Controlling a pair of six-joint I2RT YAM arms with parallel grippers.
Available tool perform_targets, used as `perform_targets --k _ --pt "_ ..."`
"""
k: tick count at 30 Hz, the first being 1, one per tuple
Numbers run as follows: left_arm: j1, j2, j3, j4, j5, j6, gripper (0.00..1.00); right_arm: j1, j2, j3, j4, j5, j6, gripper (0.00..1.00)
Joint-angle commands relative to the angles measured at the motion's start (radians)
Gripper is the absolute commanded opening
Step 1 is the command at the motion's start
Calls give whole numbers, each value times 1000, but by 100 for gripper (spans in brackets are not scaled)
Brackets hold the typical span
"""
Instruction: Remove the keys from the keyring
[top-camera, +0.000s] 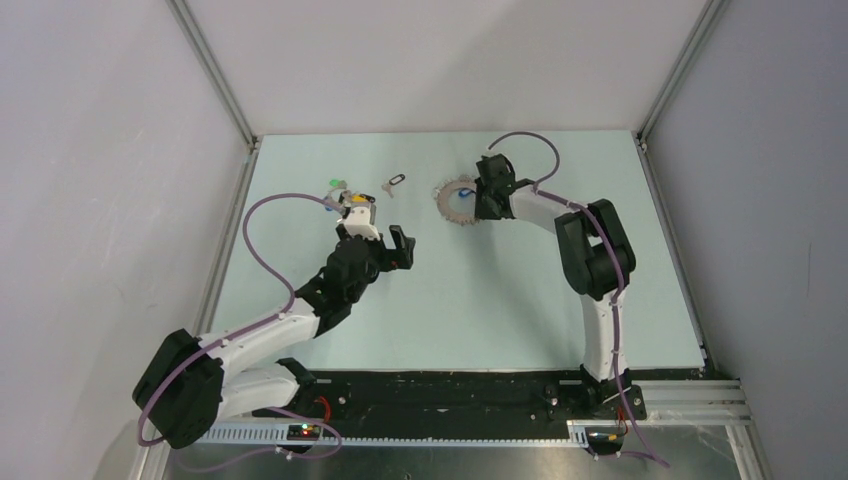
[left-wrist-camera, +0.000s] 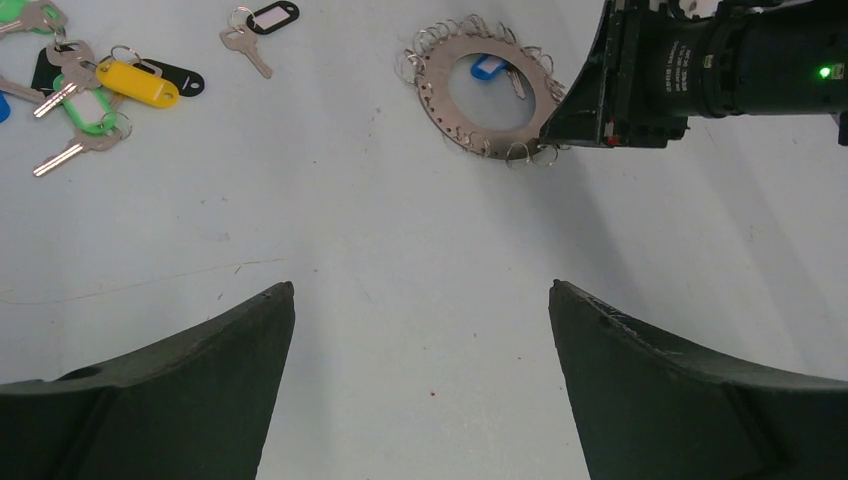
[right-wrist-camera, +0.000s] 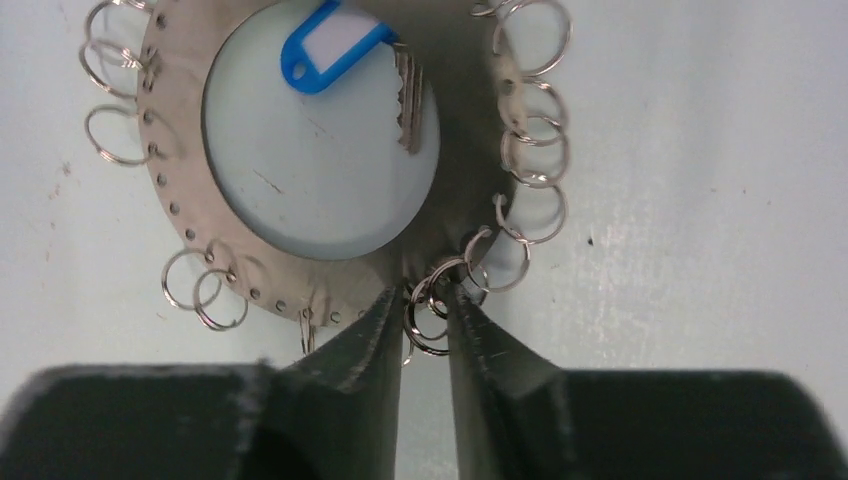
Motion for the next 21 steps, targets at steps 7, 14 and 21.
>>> perform_targets --k 7,14,21 --pt "-3 -27 50 20 -42 33 100 43 -108 -23 -14 26 -55 0" --pt "-4 -22 50 21 -30 32 100 63 -326 -123 -12 -39 -61 0" --pt "-11 20 82 20 47 50 100 95 -477 -163 -52 -128 -62 0"
